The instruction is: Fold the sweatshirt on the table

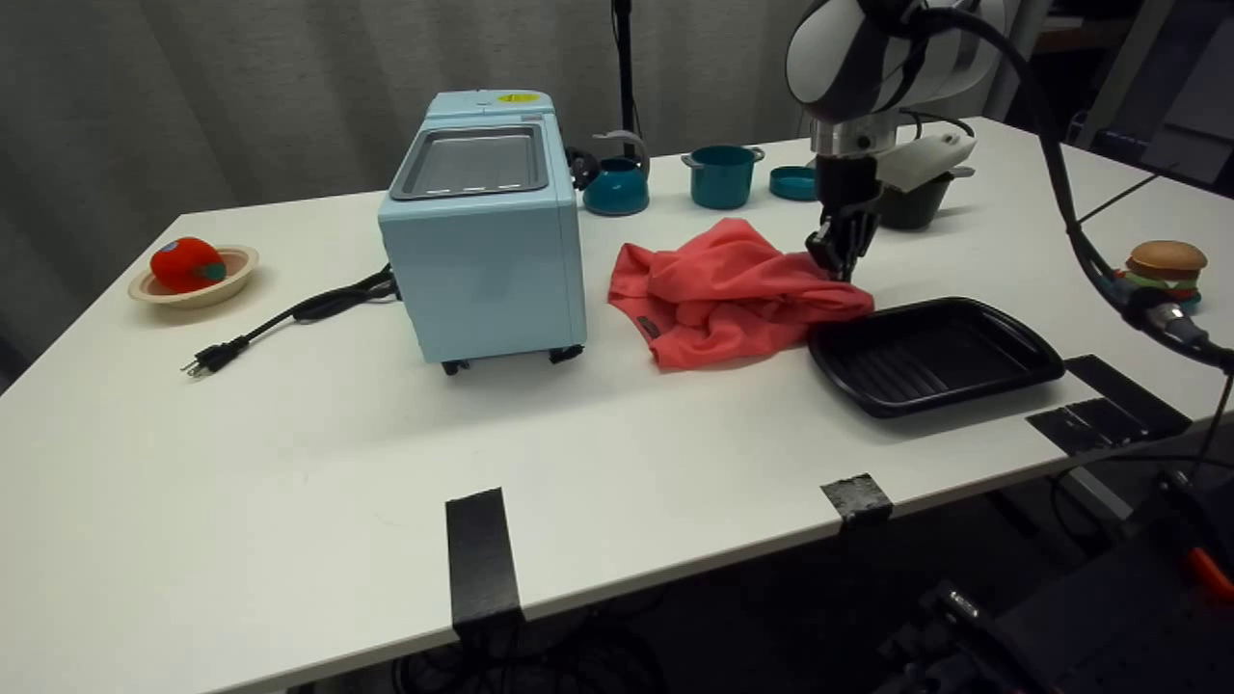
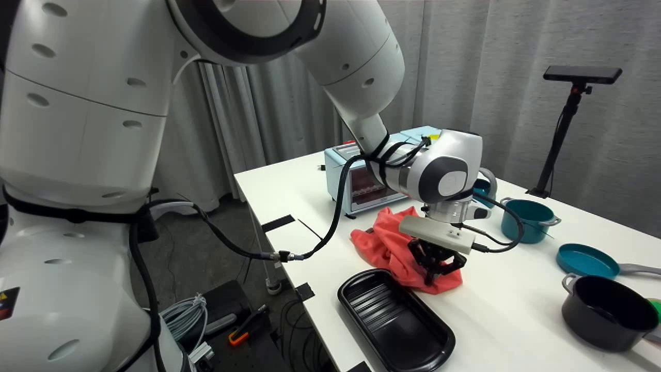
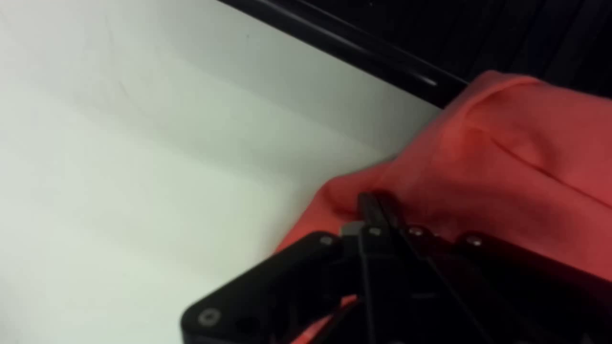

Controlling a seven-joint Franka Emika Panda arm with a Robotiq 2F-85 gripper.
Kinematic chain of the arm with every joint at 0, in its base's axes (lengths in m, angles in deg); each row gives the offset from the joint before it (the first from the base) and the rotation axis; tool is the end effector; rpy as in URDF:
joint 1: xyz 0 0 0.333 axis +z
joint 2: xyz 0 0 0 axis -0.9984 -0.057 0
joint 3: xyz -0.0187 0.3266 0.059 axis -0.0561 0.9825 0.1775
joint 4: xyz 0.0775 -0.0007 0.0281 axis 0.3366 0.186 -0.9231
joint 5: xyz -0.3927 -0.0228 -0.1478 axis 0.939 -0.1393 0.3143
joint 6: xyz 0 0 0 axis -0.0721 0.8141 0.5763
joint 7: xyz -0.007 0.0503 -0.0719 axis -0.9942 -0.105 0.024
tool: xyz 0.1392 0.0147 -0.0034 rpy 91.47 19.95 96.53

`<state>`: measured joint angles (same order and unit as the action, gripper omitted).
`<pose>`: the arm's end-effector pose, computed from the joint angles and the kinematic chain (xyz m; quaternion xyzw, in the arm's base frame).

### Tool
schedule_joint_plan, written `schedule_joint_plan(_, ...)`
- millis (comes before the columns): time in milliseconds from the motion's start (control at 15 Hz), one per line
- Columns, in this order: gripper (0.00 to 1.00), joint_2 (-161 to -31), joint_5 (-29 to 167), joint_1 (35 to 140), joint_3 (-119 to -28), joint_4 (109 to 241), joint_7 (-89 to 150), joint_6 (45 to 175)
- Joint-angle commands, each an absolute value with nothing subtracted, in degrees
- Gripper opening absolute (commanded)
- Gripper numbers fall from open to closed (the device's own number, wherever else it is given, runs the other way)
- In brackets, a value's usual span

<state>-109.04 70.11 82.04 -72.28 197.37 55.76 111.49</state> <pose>0.6029 -0.0798 0.1449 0.9858 0.1470 -0.0802 0.0143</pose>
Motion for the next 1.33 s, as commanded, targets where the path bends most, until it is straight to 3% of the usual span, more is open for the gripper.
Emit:
schedule_joint_plan(0, 0.00, -101.64, 67.93, 80.03, -68.96, 201.36, 58.35, 110.56)
schedule_joint_plan(600, 0.00, -84.47, 47.55, 81.11, -61.60, 212.56, 77.38, 111.66)
schedule_joint_plan(1267, 0.00, -86.23, 28.68, 86.26, -61.23, 210.27, 85.08, 112.60)
